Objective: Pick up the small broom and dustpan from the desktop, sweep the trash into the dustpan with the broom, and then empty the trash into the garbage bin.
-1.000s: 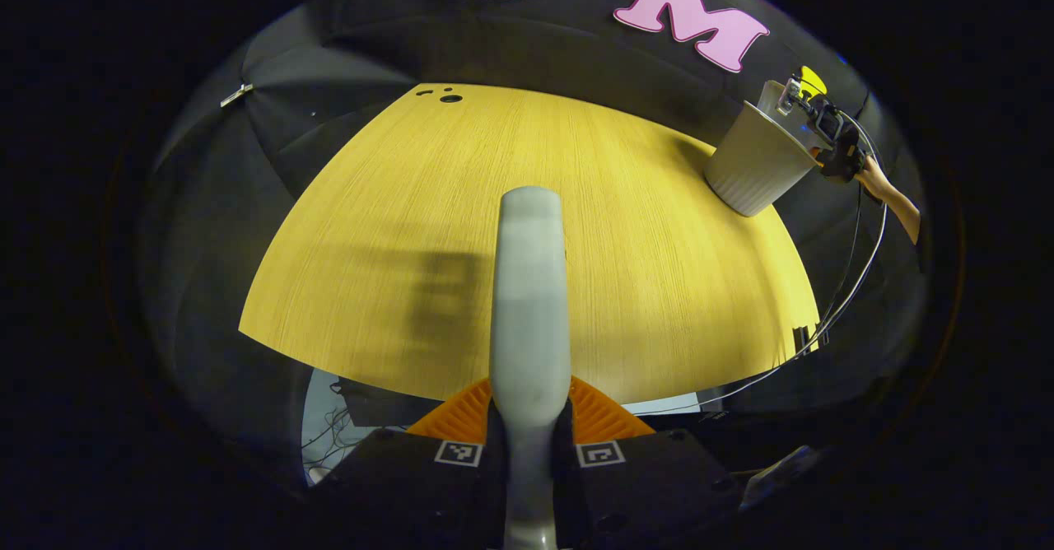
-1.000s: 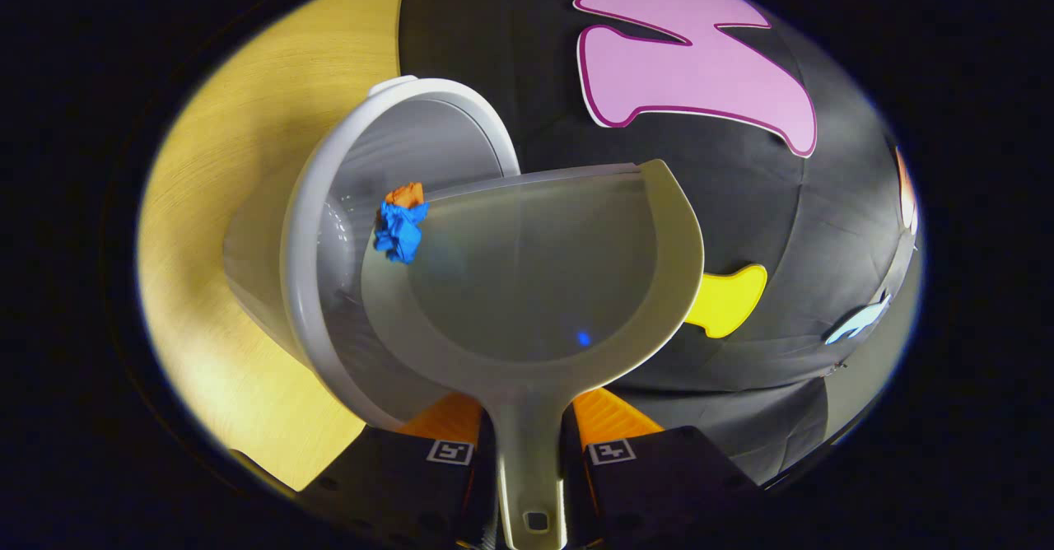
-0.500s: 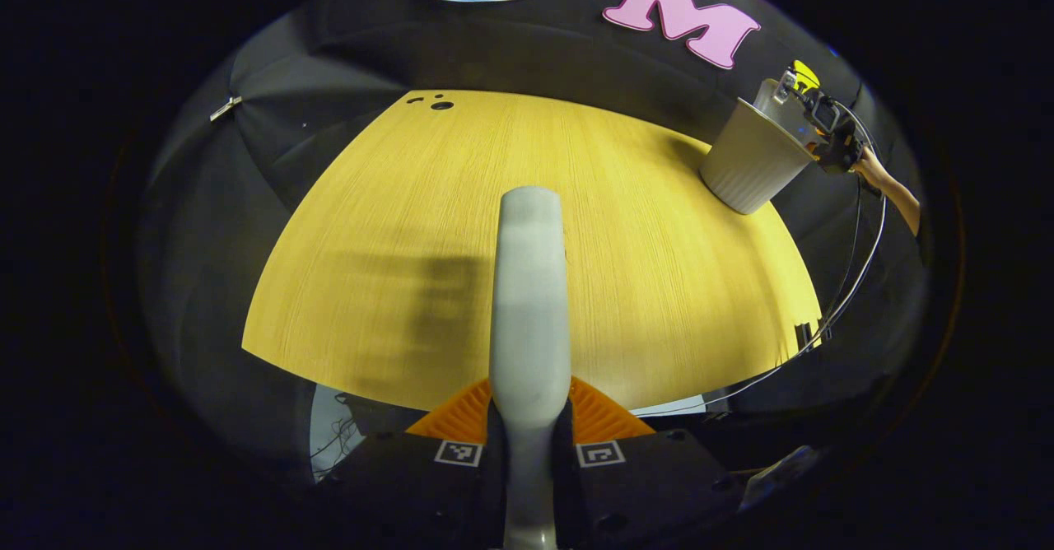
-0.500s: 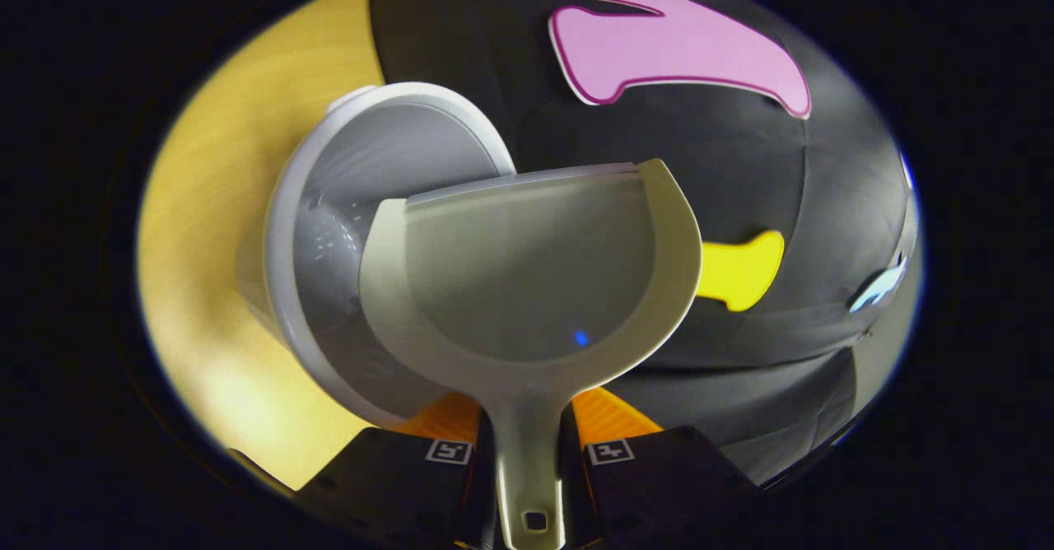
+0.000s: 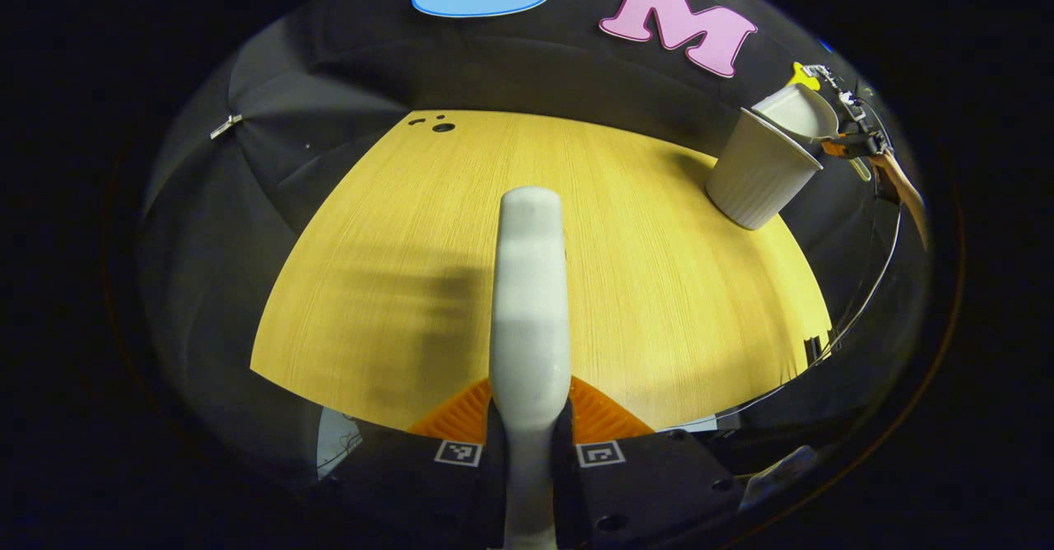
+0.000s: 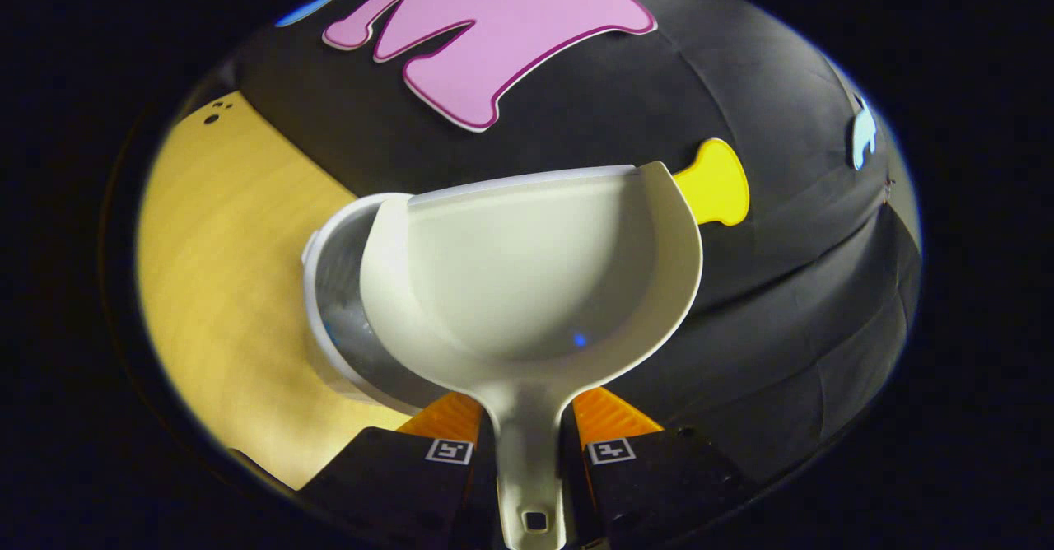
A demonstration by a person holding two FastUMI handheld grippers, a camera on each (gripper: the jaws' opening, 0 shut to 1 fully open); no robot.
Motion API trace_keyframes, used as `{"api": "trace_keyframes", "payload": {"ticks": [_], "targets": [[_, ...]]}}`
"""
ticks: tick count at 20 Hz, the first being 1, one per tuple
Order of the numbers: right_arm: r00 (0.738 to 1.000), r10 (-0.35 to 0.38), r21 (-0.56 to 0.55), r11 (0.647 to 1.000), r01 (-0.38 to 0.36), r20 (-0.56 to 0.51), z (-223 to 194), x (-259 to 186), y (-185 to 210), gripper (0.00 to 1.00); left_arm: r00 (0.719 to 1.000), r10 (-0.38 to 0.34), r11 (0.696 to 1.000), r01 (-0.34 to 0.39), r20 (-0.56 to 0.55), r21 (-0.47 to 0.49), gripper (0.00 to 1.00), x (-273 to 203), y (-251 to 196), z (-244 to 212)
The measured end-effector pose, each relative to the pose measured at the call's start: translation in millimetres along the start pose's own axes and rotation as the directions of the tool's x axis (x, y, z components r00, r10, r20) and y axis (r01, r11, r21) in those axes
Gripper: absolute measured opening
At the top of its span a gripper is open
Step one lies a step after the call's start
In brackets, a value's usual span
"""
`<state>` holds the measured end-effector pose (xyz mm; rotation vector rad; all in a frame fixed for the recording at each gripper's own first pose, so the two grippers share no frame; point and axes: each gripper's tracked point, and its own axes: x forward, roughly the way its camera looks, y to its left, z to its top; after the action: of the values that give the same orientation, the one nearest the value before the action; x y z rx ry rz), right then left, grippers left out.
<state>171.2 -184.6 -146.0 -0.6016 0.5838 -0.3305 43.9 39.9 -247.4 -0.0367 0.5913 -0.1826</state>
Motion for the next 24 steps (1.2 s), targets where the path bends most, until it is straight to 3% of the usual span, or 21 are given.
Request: {"api": "trace_keyframes", "payload": {"ticks": [5,10,15,17,24], "targets": [[0.996,0.045,0.203,0.977,-0.060,0.080,32,-44,-3,0.36,1.000,0.000,1.000,0.000,0.003,0.027,0.27,7,-3,8],[0.979,0.110,0.277,0.948,-0.156,0.174,62,-57,-4,0.36,0.999,0.014,0.999,-0.015,0.037,0.040,0.27,11,3,22],[0.940,0.215,0.328,0.897,-0.297,0.264,84,-69,1,0.39,0.999,0.016,0.998,-0.019,0.049,0.058,0.28,25,9,29],[0.920,0.262,0.336,0.873,-0.355,0.291,85,-73,5,0.33,0.998,0.015,0.998,-0.018,0.053,0.059,0.28,29,11,32],[0.851,0.447,0.334,0.786,-0.520,0.275,82,-77,15,0.36,0.998,0.016,0.996,-0.021,0.060,0.083,0.30,51,16,46]]}}
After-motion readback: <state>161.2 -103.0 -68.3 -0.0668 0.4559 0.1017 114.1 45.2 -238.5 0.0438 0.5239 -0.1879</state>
